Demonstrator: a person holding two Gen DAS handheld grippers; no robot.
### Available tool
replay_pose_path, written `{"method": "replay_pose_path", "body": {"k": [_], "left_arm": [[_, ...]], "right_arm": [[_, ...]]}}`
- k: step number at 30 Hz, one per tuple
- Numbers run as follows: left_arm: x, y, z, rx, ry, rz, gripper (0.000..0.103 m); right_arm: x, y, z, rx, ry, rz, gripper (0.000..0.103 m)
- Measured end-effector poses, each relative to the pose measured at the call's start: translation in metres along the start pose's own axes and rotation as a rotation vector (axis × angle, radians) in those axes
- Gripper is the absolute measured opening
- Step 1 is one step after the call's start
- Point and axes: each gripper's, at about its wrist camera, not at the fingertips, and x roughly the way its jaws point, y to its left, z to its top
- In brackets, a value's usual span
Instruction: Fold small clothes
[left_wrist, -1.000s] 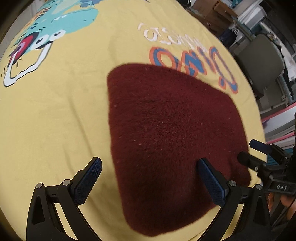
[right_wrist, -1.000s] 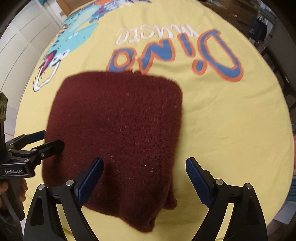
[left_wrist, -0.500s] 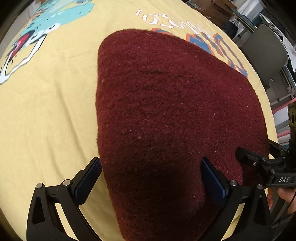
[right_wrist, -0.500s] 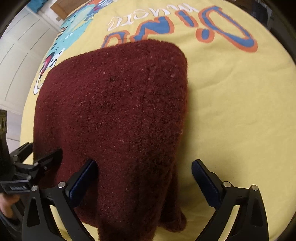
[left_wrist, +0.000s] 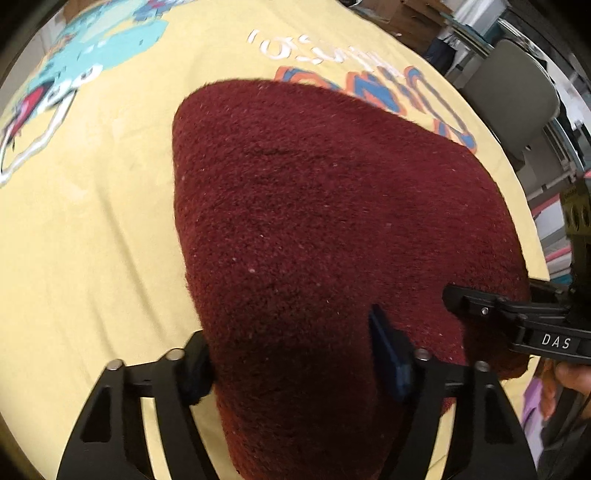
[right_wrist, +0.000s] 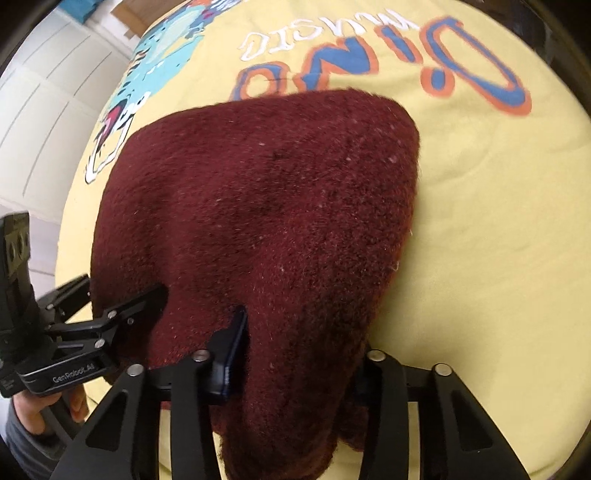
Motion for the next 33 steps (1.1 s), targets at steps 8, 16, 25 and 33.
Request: {"method": "replay_pose_path", "body": {"k": [8, 16, 25, 33], "left_arm": [[-0.045, 0.008, 0.012, 0.007, -0.067, -0.059, 0.045], [-0.105, 0.054, 0.01, 0.004, -0.16, -0.029, 0.044], [-0.082, 0.101, -0.038, -0.069, -0.092, 0.009, 0.046], [-0.067, 0.115, -0.058, -0.113, -0.083, 0.036, 0.068]], "right_arm": [[-0.046, 0.037, 0.007, -0.059, -0.078, 0.015, 0.037], [-0.053, 0.096, 0.012, -0.136, -0.122, 0.047, 0.037], [0.027, 0.129, 0.004, -0.127, -0.006, -0.045, 0.043], [0.035, 0.115, -0.002, -0.105, -0.02, -0.062, 0.063]]}}
